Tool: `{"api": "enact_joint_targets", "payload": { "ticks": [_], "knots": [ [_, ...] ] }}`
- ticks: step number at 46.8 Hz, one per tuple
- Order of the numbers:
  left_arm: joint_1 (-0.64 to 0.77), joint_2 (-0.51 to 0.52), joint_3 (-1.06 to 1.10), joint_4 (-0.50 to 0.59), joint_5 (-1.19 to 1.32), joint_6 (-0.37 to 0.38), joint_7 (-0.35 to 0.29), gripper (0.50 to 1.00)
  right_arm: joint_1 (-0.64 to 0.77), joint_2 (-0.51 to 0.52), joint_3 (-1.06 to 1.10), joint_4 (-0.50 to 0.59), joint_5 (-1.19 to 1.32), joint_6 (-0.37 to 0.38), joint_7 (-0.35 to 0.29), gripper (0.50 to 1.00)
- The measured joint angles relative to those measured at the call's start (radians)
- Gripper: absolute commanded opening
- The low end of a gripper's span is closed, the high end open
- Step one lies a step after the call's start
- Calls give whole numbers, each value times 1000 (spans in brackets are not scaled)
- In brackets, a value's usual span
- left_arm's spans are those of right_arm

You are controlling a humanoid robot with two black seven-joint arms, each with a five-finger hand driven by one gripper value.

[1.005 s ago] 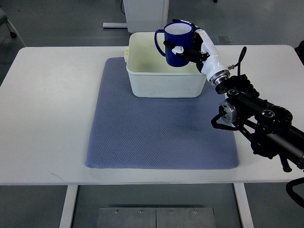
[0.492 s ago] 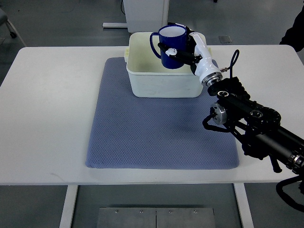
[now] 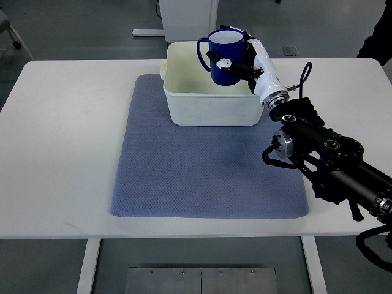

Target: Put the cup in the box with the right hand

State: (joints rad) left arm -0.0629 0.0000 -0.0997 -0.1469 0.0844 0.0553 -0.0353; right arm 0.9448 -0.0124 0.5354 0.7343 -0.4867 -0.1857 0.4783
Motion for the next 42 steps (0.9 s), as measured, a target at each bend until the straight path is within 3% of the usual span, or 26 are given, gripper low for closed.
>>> {"api": "enact_joint_targets", "payload": {
  "ticks": [2,15,42],
  "knots": [
    [0,0,0,0,0,0,0,1000,-1,1,0,0,0,0,1,759],
    [0,0,0,0,0,0,0,1000,-1,0,0,0,1,0,4,887],
    [0,0,0,0,0,0,0,1000,2,-2,1,2,2,0,5,960]
  ]
}}
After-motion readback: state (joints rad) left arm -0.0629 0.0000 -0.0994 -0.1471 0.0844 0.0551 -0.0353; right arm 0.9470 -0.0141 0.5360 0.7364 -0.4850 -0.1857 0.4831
